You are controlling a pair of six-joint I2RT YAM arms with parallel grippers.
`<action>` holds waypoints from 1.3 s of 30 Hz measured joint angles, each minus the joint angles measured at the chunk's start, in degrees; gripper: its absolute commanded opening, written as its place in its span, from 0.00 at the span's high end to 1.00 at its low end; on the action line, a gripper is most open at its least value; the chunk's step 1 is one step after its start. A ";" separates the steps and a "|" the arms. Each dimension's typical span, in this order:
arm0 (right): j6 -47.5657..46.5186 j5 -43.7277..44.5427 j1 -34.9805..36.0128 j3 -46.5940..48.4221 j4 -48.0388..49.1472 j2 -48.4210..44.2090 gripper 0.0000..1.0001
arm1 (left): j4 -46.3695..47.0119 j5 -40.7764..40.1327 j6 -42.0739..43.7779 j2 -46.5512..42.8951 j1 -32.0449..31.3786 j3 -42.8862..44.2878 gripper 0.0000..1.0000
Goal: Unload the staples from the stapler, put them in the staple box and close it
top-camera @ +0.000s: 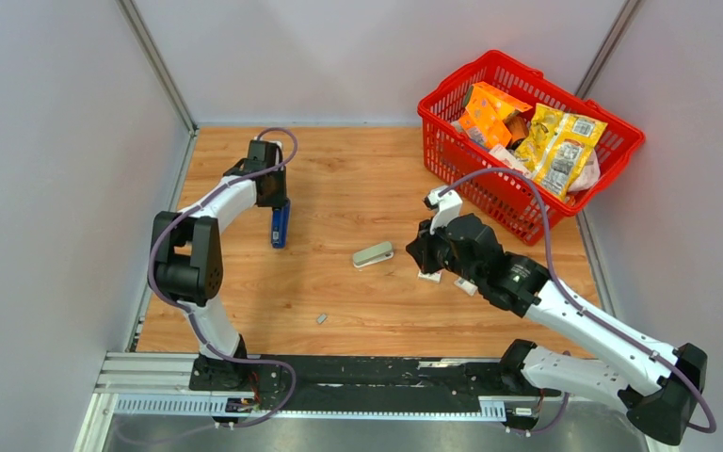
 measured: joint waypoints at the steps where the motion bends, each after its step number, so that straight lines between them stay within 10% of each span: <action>1: 0.04 -0.13 0.00 -0.22 0.15 0.00 0.95 | 0.02 -0.15 0.00 0.44 0.04 0.13 0.83; 6: 0.26 -0.68 0.00 -0.94 0.28 -0.11 0.93 | 0.11 -1.07 -0.11 1.77 0.28 0.74 0.50; 15: 0.42 -1.01 0.00 -0.96 0.31 -0.22 0.89 | 0.35 -2.40 -0.15 1.92 0.31 3.52 0.31; 16: 0.42 -1.03 0.00 -0.96 0.31 -0.22 0.88 | 0.31 -2.51 -0.11 1.92 0.31 3.56 0.17; 30: 0.37 -1.79 0.00 -0.59 -0.57 -0.22 0.68 | 0.44 9.22 -0.11 -9.31 -1.01 3.43 0.16; 39: -0.20 -1.42 0.00 0.46 -3.85 -3.52 0.41 | 2.21 22.93 5.14 -12.50 -13.05 2.25 0.13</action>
